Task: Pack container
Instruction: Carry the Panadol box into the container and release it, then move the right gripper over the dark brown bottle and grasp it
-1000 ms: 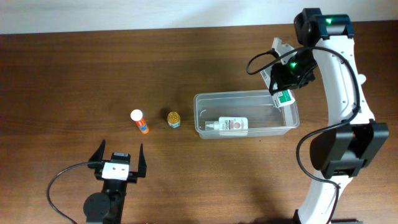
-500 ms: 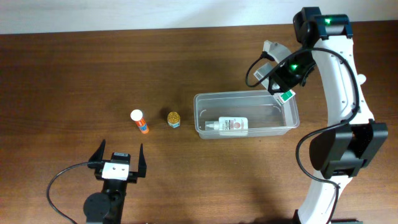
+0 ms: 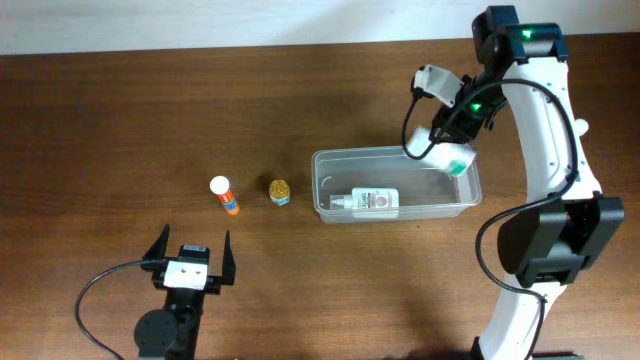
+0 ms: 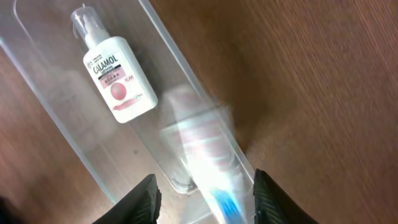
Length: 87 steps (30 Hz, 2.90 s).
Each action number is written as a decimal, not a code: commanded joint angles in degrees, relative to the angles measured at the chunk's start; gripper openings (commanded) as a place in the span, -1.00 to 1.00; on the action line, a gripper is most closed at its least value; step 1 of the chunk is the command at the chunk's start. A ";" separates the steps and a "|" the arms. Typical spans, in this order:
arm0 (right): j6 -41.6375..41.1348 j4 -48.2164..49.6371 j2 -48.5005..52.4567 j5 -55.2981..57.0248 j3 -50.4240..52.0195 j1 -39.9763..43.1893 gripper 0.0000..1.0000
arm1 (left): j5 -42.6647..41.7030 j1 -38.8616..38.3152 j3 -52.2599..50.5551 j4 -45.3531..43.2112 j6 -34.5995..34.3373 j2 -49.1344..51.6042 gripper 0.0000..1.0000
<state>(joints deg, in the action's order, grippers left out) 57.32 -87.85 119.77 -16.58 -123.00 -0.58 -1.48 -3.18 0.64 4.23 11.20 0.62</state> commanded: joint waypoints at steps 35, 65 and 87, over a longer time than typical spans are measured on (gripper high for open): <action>-45.13 17.38 1.90 14.49 -0.07 18.75 0.18 | 0.24 0.35 -0.13 0.37 0.90 -0.28 0.99; -30.47 24.70 11.58 9.94 -0.04 30.77 0.51 | 0.24 0.35 -0.13 0.37 0.90 -0.28 0.99; -29.07 25.75 15.63 9.51 -0.04 31.04 -0.29 | 0.24 0.35 -0.13 0.37 0.90 -0.28 0.99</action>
<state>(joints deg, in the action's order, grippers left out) 28.29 -62.28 134.21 -6.33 -123.00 30.30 -1.48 -3.18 0.64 4.23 11.22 0.62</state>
